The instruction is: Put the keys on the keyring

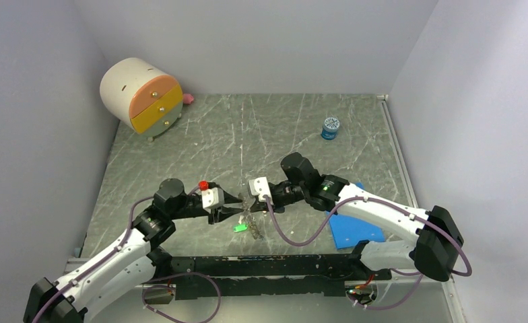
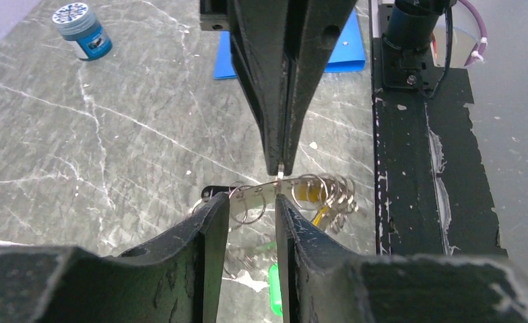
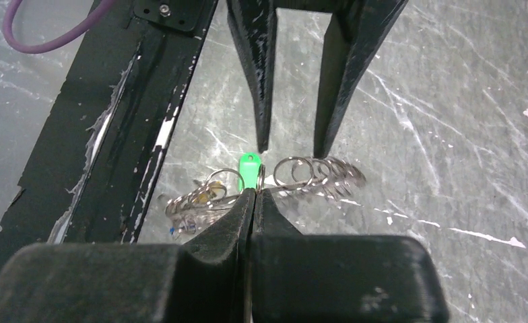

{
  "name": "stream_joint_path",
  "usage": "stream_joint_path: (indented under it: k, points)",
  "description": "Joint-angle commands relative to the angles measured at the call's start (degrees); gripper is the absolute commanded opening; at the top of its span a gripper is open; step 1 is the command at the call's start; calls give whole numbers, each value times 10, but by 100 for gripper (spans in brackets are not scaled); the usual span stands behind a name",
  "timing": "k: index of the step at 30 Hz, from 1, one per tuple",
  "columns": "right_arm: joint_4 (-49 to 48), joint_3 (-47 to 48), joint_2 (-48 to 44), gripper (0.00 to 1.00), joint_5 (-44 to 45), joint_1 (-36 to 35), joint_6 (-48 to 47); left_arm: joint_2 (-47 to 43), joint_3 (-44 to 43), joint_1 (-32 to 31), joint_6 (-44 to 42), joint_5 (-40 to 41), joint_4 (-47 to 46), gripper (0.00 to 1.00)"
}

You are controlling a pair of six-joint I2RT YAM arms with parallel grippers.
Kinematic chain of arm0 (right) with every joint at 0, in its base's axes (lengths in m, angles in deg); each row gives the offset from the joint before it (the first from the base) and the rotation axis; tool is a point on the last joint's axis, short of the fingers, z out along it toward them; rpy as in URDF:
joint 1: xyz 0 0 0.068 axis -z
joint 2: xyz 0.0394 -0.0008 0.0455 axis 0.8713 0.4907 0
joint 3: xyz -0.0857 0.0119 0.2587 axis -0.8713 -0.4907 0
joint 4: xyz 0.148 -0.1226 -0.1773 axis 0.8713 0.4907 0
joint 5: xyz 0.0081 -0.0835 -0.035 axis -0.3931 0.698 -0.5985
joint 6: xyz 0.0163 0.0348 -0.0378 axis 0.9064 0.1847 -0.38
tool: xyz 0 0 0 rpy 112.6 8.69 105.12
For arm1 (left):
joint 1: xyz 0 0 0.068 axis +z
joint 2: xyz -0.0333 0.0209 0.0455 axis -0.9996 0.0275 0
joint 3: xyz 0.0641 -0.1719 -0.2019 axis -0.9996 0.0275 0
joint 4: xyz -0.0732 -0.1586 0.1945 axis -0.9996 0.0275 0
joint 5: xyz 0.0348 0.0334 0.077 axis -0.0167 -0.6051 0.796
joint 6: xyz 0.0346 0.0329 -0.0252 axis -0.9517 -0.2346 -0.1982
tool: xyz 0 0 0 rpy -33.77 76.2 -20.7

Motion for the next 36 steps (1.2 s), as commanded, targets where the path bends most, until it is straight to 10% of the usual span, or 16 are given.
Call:
stream_joint_path:
  k: [1, 13, 30, 36]
  points:
    - [-70, 2, -13, 0, -9, 1, 18, 9, -20, -13, -30, -15, -13, 37]
    - [-91, 0, -4, 0, 0, 1, 39, 14, -16, -33, -22, 6, -21, 40]
    - [-92, 6, 6, 0, 0, 2, 51, 33, -18, -45, -25, 32, -30, 3]
    - [-106, -2, 1, 0, 4, 4, 57, 31, -27, -44, -21, 39, -6, 5]
